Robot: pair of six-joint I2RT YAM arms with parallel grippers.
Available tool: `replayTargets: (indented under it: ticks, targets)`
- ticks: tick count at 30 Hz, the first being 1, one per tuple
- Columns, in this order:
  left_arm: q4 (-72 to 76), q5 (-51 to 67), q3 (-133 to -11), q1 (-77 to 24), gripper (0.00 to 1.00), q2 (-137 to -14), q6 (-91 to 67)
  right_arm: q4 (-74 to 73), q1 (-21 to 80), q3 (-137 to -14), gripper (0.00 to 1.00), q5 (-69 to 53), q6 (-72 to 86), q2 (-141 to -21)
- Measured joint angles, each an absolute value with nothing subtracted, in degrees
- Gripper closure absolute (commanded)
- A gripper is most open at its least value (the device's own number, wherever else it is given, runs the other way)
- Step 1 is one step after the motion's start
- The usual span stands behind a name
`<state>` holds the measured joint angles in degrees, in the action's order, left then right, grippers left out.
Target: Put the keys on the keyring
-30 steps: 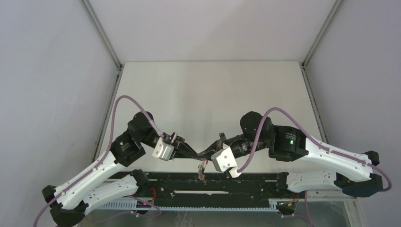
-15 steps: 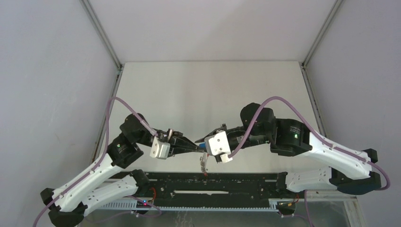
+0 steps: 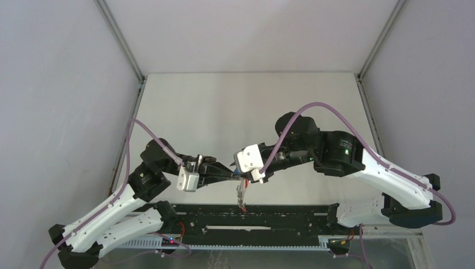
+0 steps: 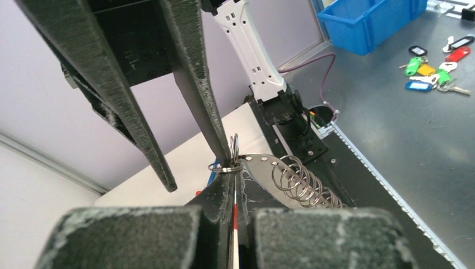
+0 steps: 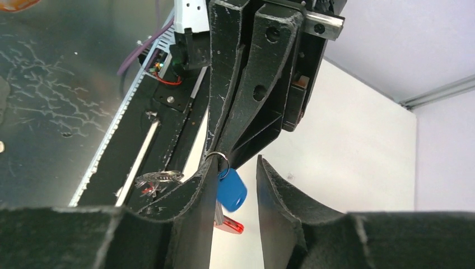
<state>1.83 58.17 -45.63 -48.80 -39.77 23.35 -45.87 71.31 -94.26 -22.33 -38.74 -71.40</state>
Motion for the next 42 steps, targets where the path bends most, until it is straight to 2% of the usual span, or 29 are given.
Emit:
replayTargets:
  ticks: [11,23,31,42]
  targets:
    - [3.81,58.7,-43.7,-48.9,1.0,-38.17,30.06,-55.13,67.51,-102.8,0.61,-29.12,-36.95,-76.53]
    - [4.21,57.89,-43.68,-49.19,1.0,-37.8,31.44,-54.5,64.66,-104.68,0.56,-30.37,-31.44,-77.89]
    - [9.39,51.57,-40.34,-49.74,1.0,-36.82,22.94,-48.36,59.0,-104.73,0.54,-28.71,-26.0,-75.29]
    - [17.17,42.17,-38.2,-49.76,1.0,-36.47,11.88,-52.95,66.39,-104.73,0.57,-24.4,-26.39,-71.81]
